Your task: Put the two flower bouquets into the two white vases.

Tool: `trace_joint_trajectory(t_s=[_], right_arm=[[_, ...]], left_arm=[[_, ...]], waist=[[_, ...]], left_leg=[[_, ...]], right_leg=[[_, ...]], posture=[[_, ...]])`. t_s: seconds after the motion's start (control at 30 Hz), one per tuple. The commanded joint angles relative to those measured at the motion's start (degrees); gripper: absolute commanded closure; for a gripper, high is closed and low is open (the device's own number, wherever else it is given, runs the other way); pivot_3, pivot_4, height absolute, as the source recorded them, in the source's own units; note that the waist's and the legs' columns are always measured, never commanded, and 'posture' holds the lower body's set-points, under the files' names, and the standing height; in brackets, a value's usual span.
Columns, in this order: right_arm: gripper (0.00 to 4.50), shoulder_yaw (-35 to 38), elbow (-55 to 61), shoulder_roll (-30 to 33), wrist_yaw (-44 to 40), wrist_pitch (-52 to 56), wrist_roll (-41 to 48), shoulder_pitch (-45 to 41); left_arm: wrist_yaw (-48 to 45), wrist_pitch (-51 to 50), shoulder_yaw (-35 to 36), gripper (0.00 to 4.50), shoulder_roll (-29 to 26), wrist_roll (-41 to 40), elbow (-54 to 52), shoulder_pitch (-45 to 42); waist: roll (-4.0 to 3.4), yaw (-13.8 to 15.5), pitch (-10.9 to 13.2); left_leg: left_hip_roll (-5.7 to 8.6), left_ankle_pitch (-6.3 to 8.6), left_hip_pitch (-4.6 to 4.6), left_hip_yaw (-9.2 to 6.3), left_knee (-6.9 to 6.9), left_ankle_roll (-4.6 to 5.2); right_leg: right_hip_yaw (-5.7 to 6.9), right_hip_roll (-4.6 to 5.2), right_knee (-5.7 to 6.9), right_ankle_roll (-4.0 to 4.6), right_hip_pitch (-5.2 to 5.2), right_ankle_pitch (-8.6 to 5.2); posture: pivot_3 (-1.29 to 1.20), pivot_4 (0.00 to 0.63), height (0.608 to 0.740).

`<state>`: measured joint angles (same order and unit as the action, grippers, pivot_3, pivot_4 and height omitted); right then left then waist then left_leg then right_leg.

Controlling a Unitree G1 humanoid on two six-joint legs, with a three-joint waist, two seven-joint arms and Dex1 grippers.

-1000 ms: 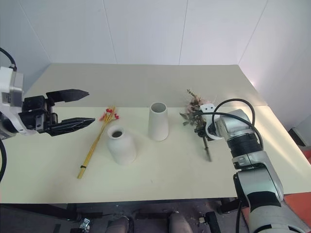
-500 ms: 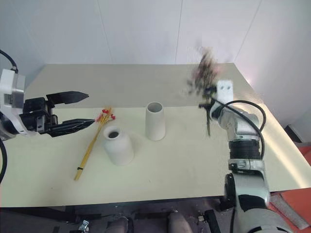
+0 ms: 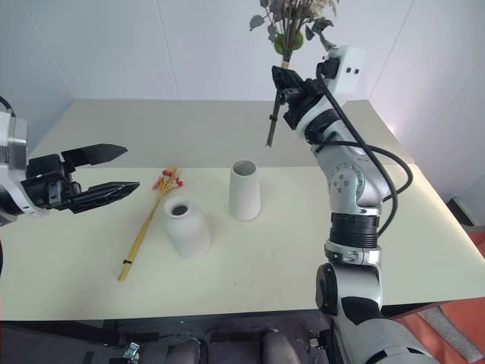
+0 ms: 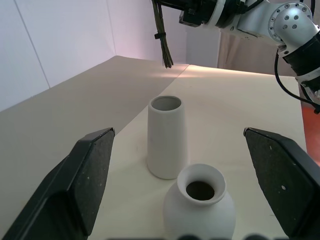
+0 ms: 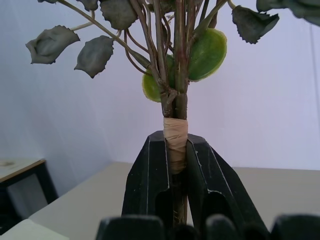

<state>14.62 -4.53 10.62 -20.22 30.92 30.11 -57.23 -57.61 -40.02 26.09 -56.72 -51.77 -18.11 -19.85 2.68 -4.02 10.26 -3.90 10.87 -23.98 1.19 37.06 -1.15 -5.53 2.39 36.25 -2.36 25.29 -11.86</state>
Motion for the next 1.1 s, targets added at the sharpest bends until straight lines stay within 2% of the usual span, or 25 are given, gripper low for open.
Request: trace_joint_trajectory(t_s=[0.03,0.27,0.57,0.6,0.63,0.8,0.97,1.1], right_arm=[[4.31,-1.2,2.6,-1.1,-0.6,-1.9,1.2,-0.4],[4.31,-2.9,2.2,-4.5,-0.9,-2.2,2.1,0.2],[4.31,-6.5,2.6,-5.6,-2.7,-3.8,-0.1,6.4],[3.6,-7.0,2.6,-5.6,-3.1,-4.4,-0.6,7.3],[3.38,-7.5,2.9,-5.6,-3.5,-4.9,-0.9,8.1],[1.59,-9.3,7.2,-4.8,-5.1,-5.5,-0.9,12.1],[0.02,-9.2,9.8,-3.6,-6.3,-5.0,-0.6,15.0],[0.02,-8.7,11.1,-2.8,-6.5,-4.4,-0.3,16.3]], left_arm=[[0.9,0.4,2.6,0.0,-0.3,-0.8,-2.0,0.4],[1.6,0.2,4.2,0.0,-0.7,-1.2,-3.0,2.2],[2.4,0.1,6.0,0.0,-0.8,-1.3,-4.1,4.3],[2.5,0.1,6.1,0.0,-0.7,-1.3,-4.3,4.5],[2.7,0.0,6.2,0.0,-0.6,-1.3,-4.4,4.7],[3.4,0.0,6.6,0.0,-0.7,-0.9,-4.4,5.8],[3.6,0.2,5.8,0.0,-0.9,-0.5,-3.6,5.3],[3.5,0.6,5.0,0.0,-1.1,0.3,-2.5,4.7]], waist=[[0.0,0.0,0.0],[-0.02,-0.1,0.0],[-0.02,0.0,0.0],[-0.02,0.0,0.0],[-0.02,0.0,0.0],[-0.02,0.0,0.0],[-0.02,0.0,0.0],[-0.02,0.0,0.0]], left_leg=[[0.0,0.0,-0.01,0.0,0.0,0.0],[-0.01,0.0,-0.02,0.0,0.0,0.0],[-0.01,0.0,-0.03,0.01,-0.01,0.0],[-0.01,0.0,-0.03,0.01,-0.01,0.0],[-0.01,0.0,-0.02,0.01,-0.01,0.0],[-0.01,0.0,-0.02,0.01,-0.01,0.0],[-0.01,0.0,-0.02,0.01,-0.01,-0.01],[-0.01,0.0,-0.01,0.01,-0.02,-0.01]], right_leg=[[0.0,0.0,0.0,0.01,0.01,0.01],[0.0,0.0,0.02,0.02,0.04,0.01],[0.01,0.0,0.01,0.03,0.05,0.0],[0.01,0.0,0.02,0.02,0.05,0.0],[0.01,0.0,0.01,0.01,0.05,-0.01],[0.01,0.0,0.0,0.01,0.06,-0.01],[0.01,0.0,0.01,-0.04,0.05,-0.04],[0.01,0.0,0.0,-0.09,0.05,-0.07]], posture=[[0.0,0.15,0.74],[0.0,0.15,0.74],[0.0,0.15,0.74],[0.0,0.15,0.74],[0.0,0.15,0.74],[0.0,0.15,0.74],[0.0,0.15,0.74],[0.0,0.15,0.74]])
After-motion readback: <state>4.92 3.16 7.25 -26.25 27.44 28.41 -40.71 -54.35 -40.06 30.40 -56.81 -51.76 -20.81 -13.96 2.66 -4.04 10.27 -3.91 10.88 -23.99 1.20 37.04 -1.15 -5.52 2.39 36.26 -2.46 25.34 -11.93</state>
